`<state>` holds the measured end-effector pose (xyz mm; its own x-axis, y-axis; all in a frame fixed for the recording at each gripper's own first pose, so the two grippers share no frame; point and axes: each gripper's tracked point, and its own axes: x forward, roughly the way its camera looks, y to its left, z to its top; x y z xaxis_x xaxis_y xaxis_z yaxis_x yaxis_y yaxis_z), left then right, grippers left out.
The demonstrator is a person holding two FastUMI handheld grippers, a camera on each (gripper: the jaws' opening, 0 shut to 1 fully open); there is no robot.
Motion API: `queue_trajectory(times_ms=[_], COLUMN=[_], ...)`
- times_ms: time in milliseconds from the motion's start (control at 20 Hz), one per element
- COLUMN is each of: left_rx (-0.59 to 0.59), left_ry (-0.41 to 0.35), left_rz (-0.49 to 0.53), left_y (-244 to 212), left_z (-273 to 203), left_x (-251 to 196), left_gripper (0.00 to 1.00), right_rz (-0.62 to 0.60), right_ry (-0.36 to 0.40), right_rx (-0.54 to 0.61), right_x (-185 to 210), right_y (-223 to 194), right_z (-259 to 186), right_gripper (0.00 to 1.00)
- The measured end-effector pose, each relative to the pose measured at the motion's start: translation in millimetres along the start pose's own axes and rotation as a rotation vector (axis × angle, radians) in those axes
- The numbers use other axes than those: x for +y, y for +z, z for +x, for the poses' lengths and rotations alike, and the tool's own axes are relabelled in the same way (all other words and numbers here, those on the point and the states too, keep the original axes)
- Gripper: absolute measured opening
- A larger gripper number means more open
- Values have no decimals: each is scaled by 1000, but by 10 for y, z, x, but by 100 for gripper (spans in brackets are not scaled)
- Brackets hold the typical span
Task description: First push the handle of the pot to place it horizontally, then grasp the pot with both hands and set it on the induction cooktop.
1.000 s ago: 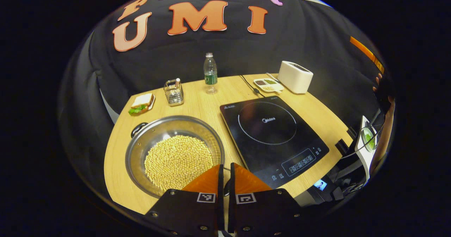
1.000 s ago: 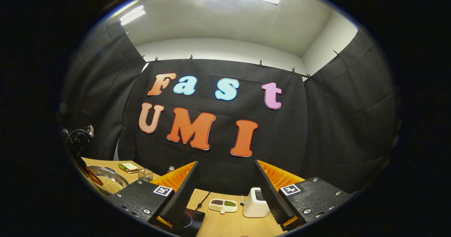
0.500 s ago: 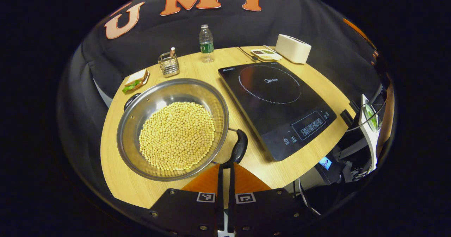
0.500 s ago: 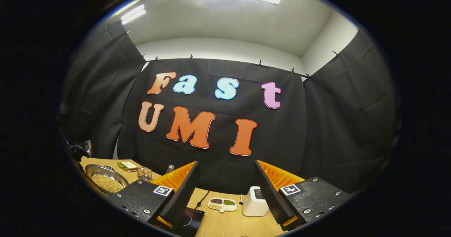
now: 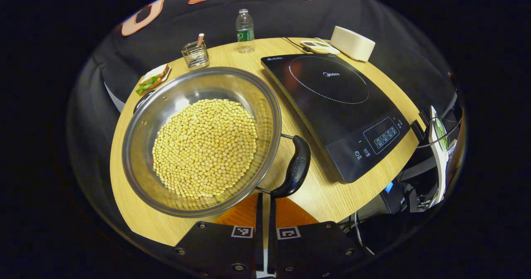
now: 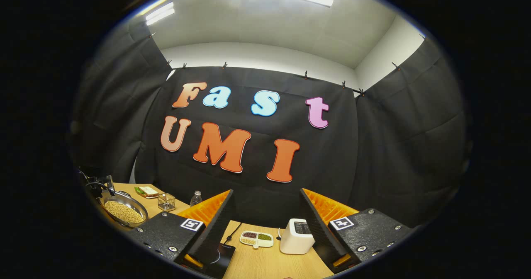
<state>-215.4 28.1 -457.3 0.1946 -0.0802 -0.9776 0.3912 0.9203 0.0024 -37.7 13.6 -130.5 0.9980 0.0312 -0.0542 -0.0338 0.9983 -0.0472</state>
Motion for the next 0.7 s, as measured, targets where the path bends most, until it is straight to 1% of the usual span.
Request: queue_trajectory(times_ms=[300,700], left_rx=[-2,-42], left_ry=[-6,-18], left_rz=[31,1], left_y=[163,481], left_z=[92,247], left_x=[-92,-194], left_gripper=[3,1], right_rz=[22,35], right_ry=[-2,-3], right_rx=[30,61], right_x=[-42,-21], right_y=[-135,-258], right_z=[17,77], right_gripper=[95,95])
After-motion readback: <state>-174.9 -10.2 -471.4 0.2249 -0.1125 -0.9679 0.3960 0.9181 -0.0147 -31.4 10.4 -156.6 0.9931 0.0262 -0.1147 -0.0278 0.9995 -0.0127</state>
